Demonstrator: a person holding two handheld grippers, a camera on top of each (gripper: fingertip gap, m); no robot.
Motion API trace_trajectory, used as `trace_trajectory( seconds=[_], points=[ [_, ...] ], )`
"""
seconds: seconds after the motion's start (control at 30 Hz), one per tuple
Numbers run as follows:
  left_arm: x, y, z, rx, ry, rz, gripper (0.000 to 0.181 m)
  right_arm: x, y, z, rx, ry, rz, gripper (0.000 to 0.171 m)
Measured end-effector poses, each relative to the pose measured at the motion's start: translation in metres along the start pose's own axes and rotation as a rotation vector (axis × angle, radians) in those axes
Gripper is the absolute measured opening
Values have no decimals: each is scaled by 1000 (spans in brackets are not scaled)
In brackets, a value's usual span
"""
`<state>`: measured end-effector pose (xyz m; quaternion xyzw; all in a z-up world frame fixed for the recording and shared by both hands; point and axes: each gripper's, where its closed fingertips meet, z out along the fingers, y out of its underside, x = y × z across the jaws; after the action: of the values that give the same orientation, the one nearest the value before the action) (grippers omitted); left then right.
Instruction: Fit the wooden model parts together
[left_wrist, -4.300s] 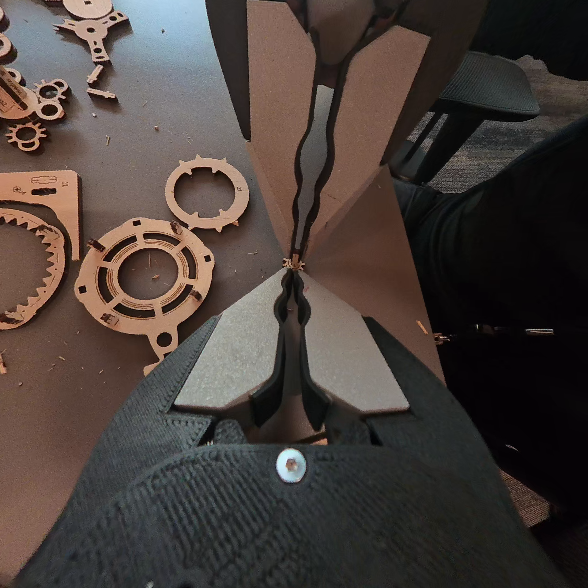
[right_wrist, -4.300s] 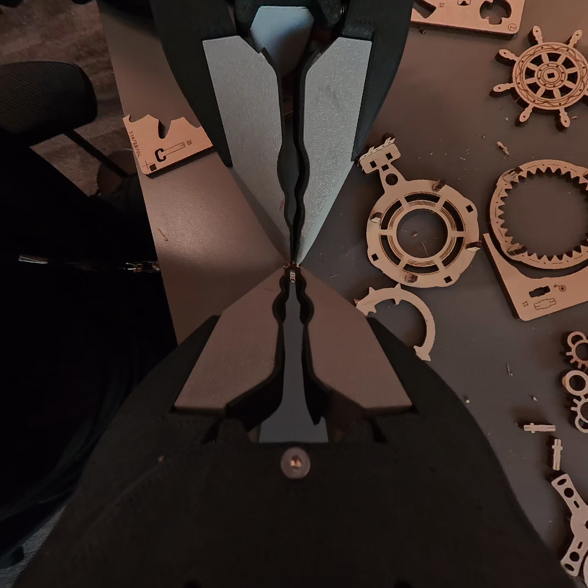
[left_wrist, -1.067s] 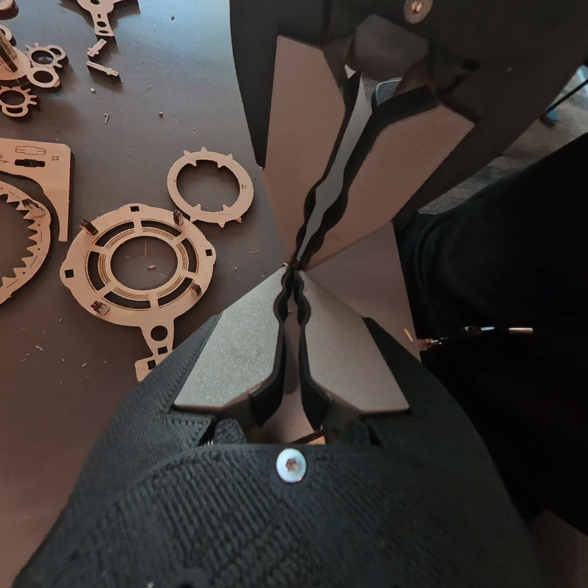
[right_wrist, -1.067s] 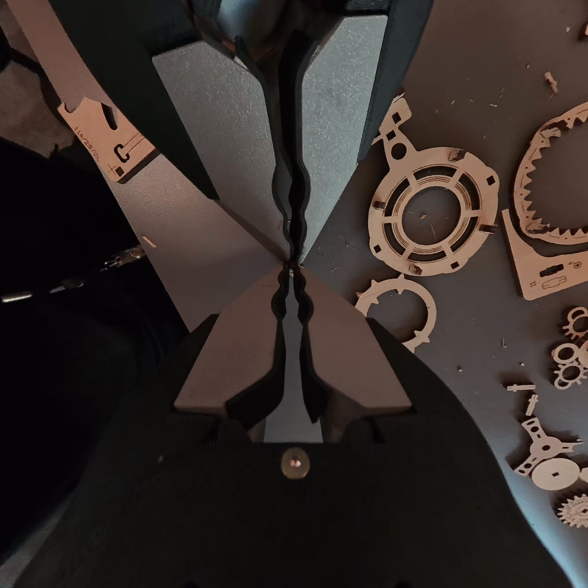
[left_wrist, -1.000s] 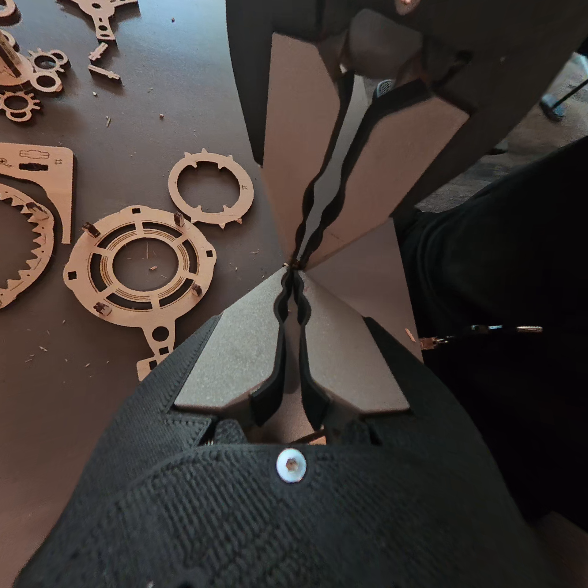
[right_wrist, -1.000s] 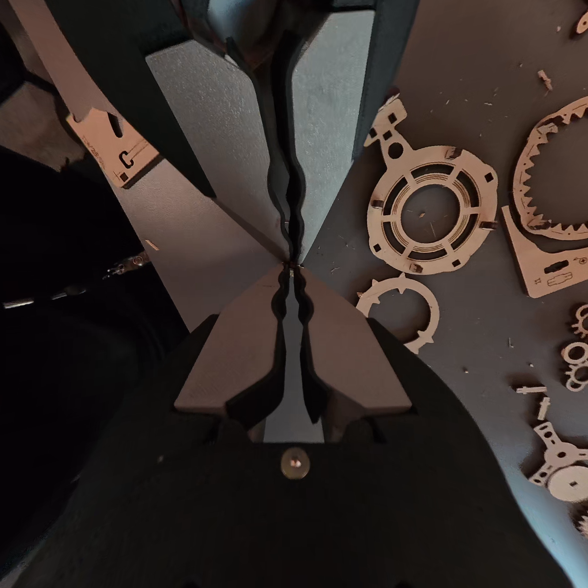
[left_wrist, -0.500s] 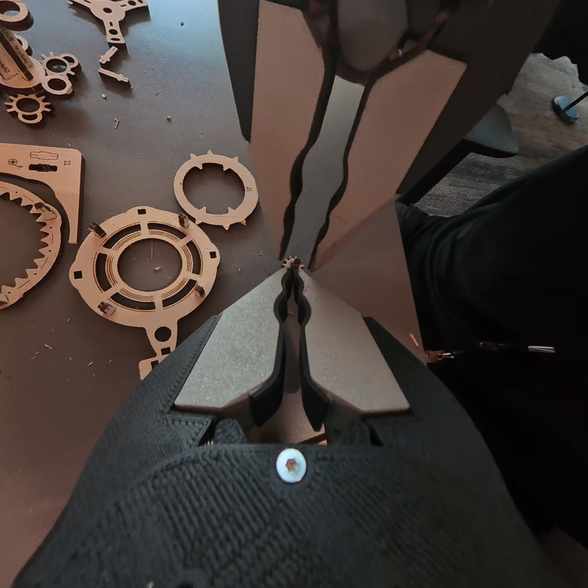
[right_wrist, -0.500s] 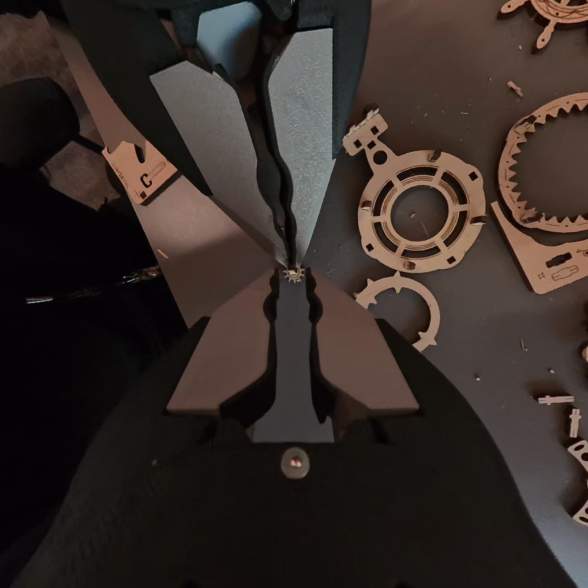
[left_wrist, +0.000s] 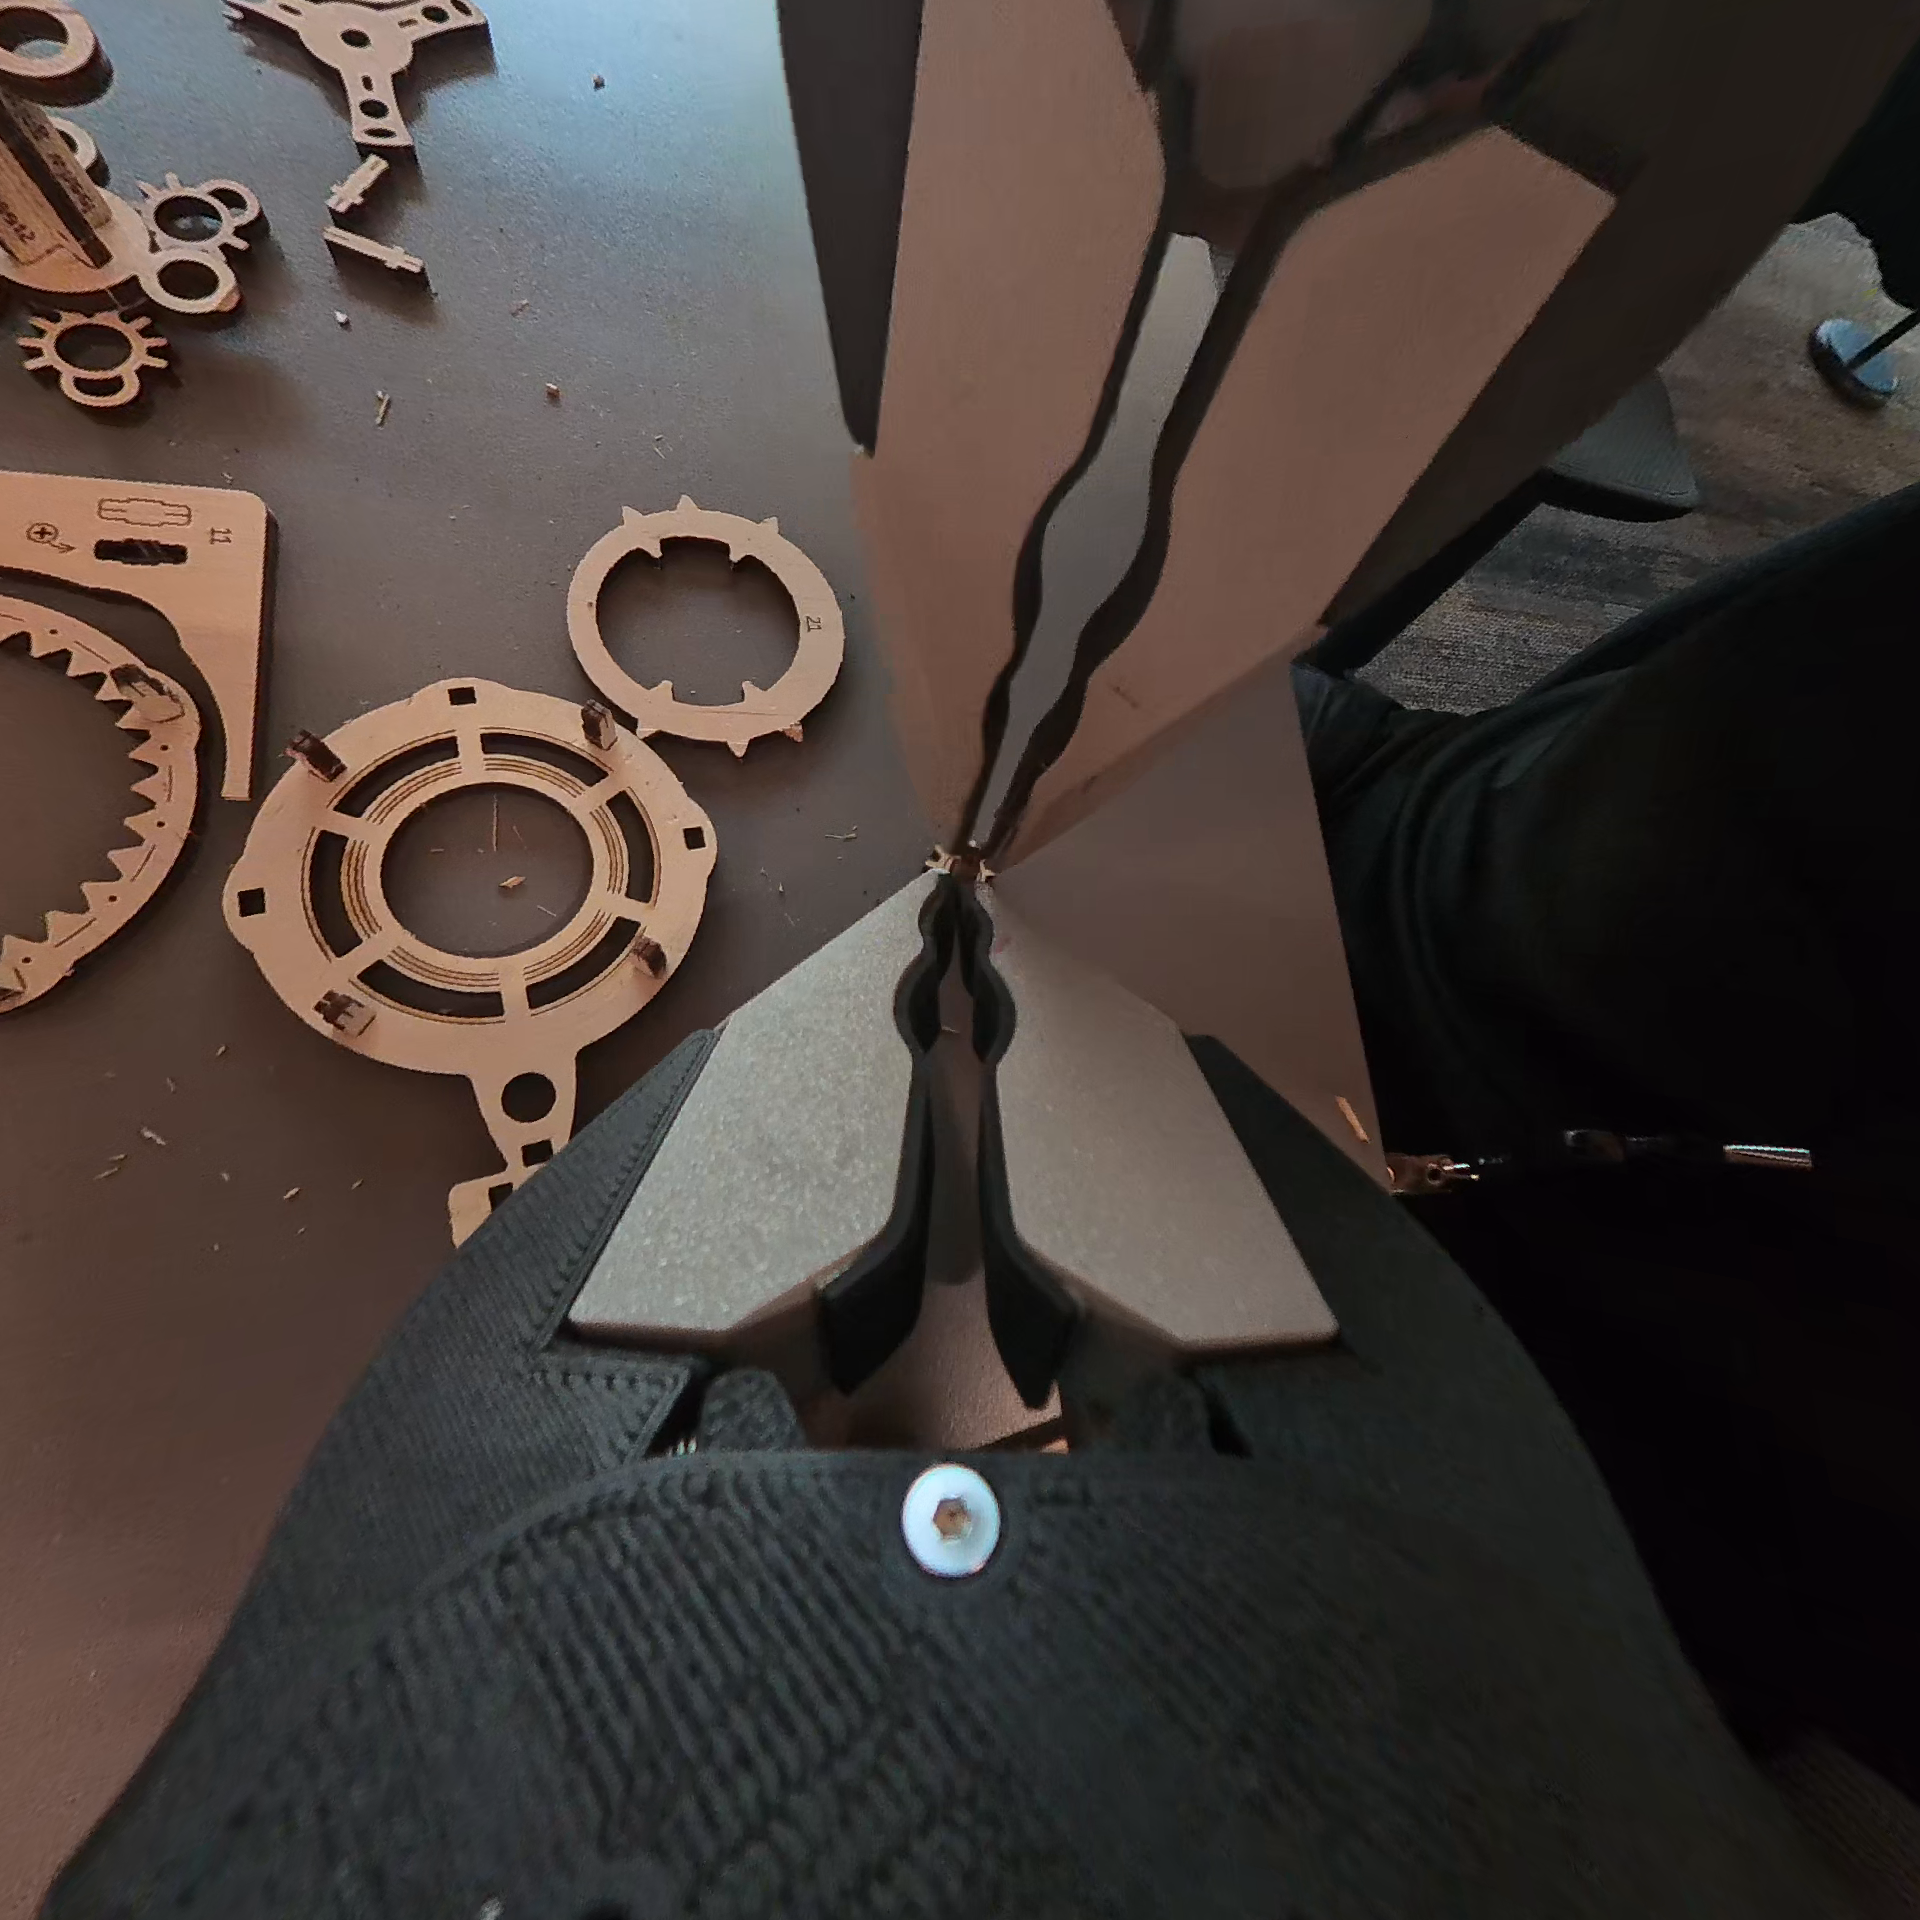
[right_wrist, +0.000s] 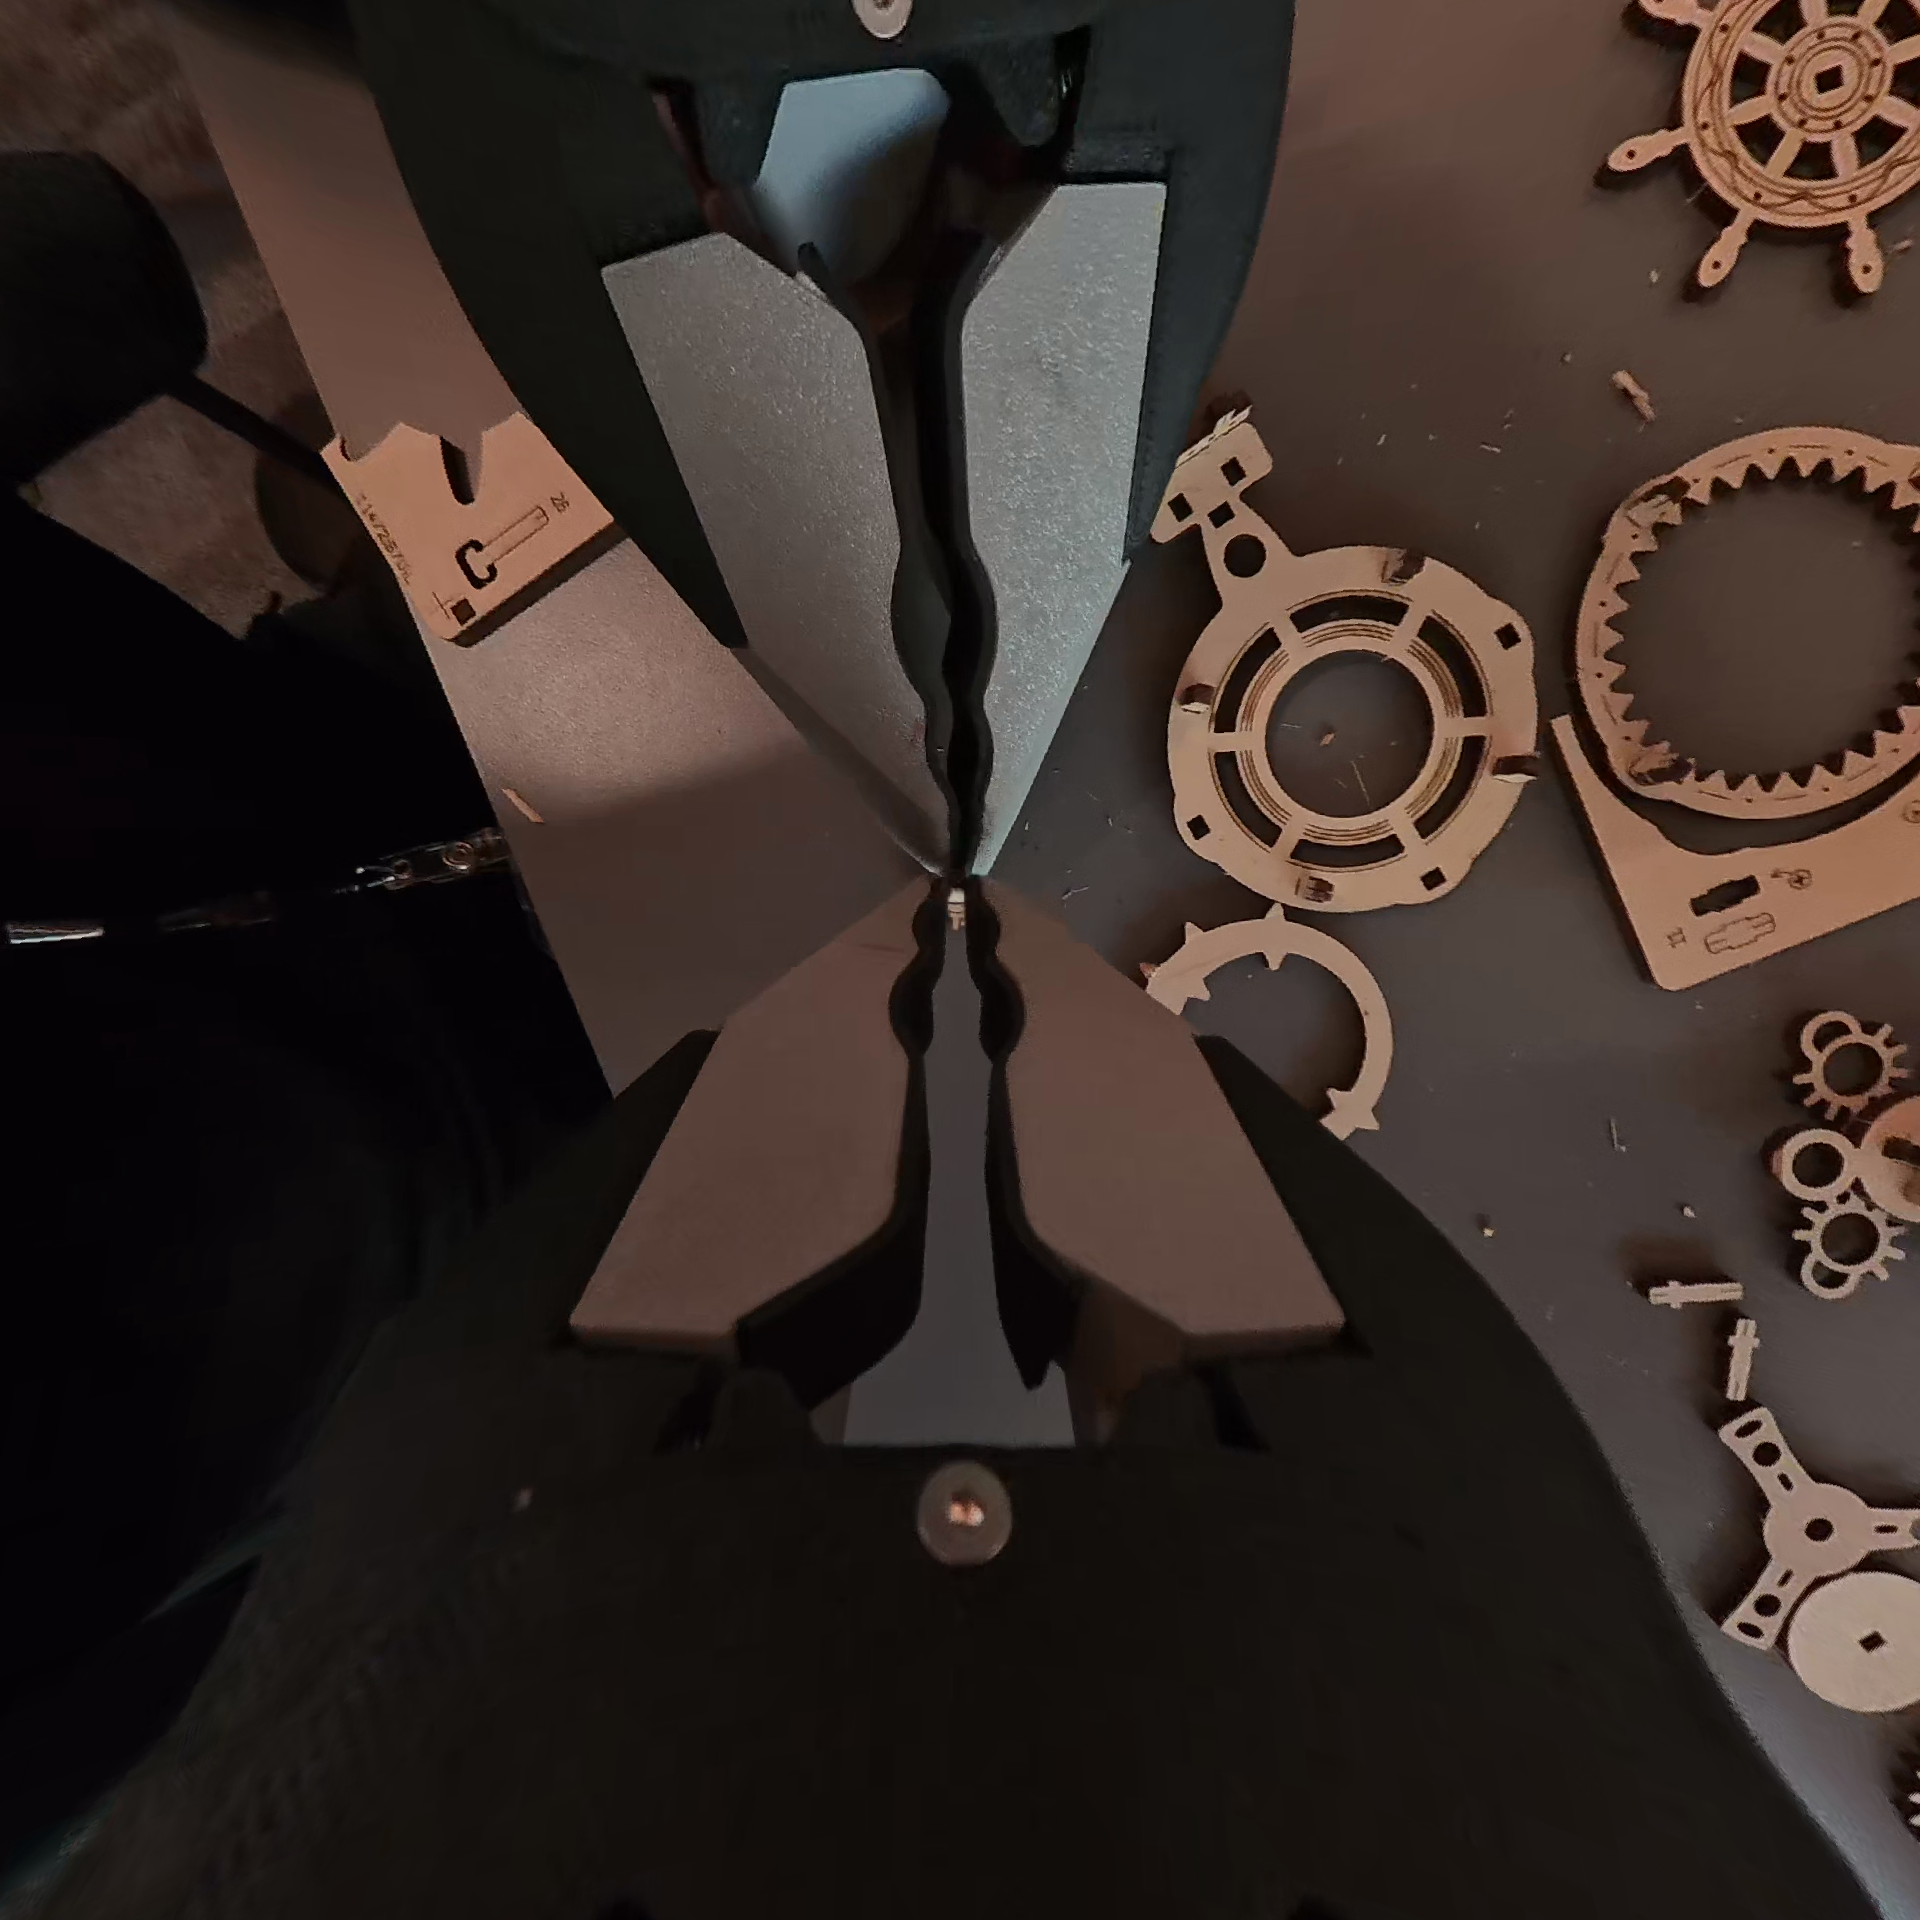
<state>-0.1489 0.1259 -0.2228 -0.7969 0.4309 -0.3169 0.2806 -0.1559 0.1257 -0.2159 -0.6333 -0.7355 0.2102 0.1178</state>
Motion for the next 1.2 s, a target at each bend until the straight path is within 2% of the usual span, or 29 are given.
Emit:
trace_trajectory(
  seconds=[0.23,0.6,0.93,1.2],
  points=[
    [0,0,0,0,-5,2,0,-2,1,3,-22,-19,7,4],
    [1,0,1,-1,-7,7,0,0,7,6,-41,46,-44,0],
    [0,-1,2,-1,-18,7,0,-1,8,5,164,36,-4,0],
    [5,-10,-4,52,14,21,0,-1,8,5,125,46,-4,0]
  ],
)
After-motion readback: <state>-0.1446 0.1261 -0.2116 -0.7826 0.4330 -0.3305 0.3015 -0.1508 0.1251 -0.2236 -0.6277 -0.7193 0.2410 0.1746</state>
